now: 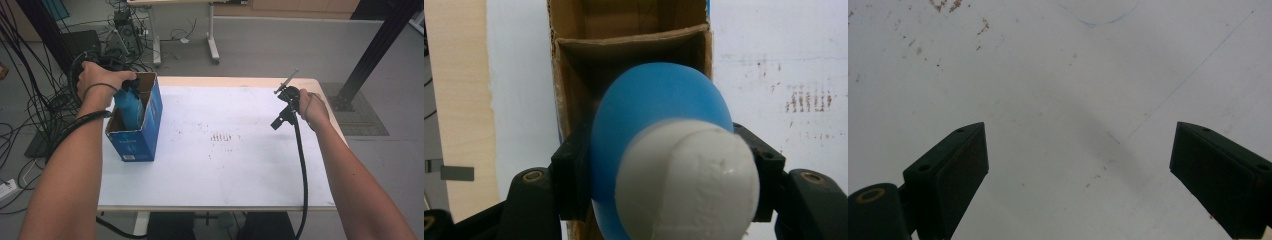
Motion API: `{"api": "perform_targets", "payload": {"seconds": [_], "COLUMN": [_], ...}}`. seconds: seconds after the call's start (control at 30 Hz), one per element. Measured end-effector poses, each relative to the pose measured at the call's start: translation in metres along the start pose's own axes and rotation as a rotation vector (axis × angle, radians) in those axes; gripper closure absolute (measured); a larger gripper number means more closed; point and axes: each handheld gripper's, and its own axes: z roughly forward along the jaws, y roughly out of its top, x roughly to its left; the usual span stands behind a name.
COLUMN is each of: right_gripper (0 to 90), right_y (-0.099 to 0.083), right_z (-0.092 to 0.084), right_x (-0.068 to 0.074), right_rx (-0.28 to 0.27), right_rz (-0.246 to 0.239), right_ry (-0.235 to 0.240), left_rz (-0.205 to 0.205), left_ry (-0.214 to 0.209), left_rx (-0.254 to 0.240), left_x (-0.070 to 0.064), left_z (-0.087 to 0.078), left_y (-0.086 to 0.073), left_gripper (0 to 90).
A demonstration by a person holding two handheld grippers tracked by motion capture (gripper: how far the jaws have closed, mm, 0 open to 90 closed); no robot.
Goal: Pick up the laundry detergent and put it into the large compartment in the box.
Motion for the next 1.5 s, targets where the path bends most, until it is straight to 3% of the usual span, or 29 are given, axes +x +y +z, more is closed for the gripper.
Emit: {"api": "perform_targets", "payload": {"seconds": [0.53, 1.5], "right_gripper": [8.2, 8.2], "right_y": [0.001, 0.001], "right_z": [0.0, 0.002], "right_x": [0.001, 0.002], "right_rx": [0.004, 0.006], "right_rz": [-0.004, -0.002], "right_ry": [-0.003, 0.0], "left_rz": [-0.01, -0.015], "left_ry": [-0.007, -0.006], "left_rx": [0.034, 0.073], "left_x": [0.007, 0.009], "left_z": [0.026, 0.057], "left_y": [-0.008, -0.015], "left_gripper": [37.8, 37.8]}}
